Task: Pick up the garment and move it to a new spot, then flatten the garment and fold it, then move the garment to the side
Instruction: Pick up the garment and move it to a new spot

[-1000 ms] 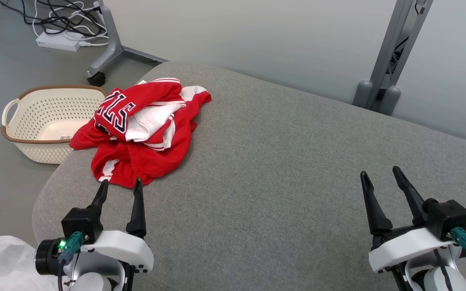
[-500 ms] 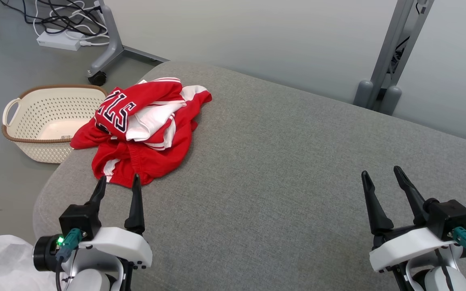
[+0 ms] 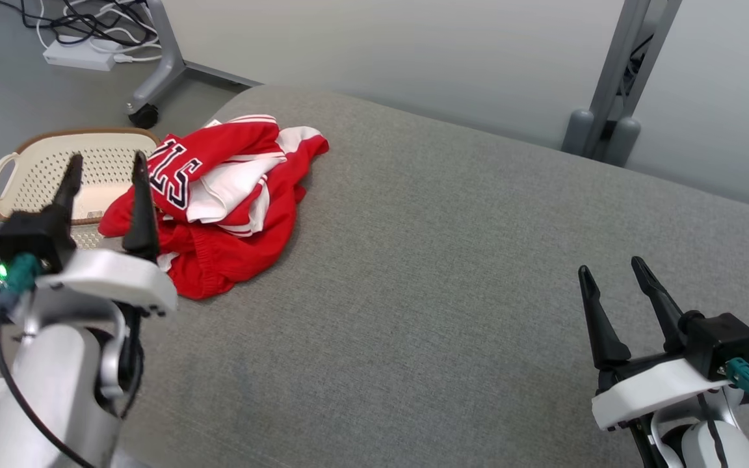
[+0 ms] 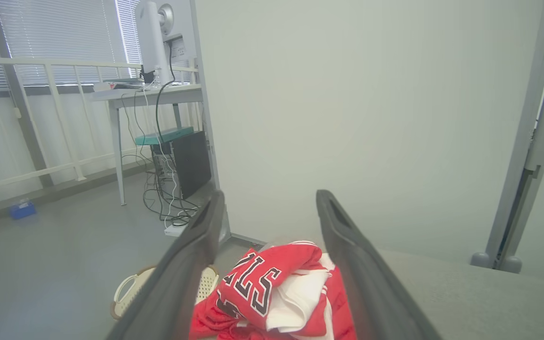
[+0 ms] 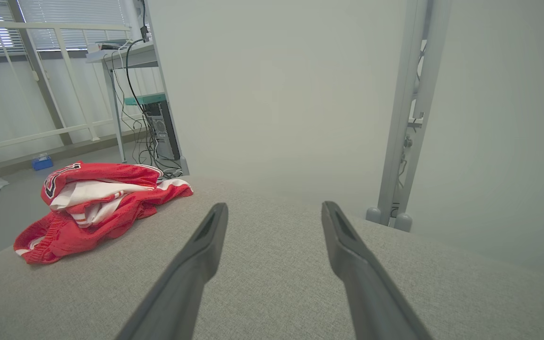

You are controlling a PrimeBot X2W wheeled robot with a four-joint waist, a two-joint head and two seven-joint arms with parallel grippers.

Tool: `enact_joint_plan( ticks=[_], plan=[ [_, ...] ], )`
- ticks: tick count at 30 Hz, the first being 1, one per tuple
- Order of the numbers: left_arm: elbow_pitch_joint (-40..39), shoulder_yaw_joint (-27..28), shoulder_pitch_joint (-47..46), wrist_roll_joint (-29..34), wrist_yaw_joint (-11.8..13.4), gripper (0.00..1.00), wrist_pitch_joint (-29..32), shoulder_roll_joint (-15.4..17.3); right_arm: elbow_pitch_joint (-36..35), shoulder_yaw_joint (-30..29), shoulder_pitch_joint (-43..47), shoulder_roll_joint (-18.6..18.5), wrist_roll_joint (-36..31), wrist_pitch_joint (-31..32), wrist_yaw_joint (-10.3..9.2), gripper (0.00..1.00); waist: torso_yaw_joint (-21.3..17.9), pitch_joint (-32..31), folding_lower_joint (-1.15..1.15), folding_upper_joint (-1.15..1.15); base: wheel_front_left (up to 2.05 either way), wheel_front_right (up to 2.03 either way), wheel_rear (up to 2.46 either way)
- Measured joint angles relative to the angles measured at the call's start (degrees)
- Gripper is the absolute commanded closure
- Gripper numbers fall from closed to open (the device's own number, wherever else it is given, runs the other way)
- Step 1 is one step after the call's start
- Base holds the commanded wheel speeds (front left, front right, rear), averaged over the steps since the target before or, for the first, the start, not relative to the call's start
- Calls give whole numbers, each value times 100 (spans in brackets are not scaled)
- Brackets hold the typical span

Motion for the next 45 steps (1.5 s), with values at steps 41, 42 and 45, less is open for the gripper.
enact_joint_plan(
  ticks=[41,42,45],
  plan=[
    [5259,631,-2950,-909,-895,100,-706,1055,-609,300,-741,-467,-208,342,1,0,-1330,2007,0,0,0,0,0],
    [5191,628,-2959,-909,-894,100,-780,1040,-603,277,-742,-457,-208,320,1,0,-1323,1970,0,0,0,0,0],
    [4876,617,-2955,-888,-862,100,-947,945,-572,234,-741,-411,-208,289,1,0,-1312,1827,0,0,0,0,0]
  ],
)
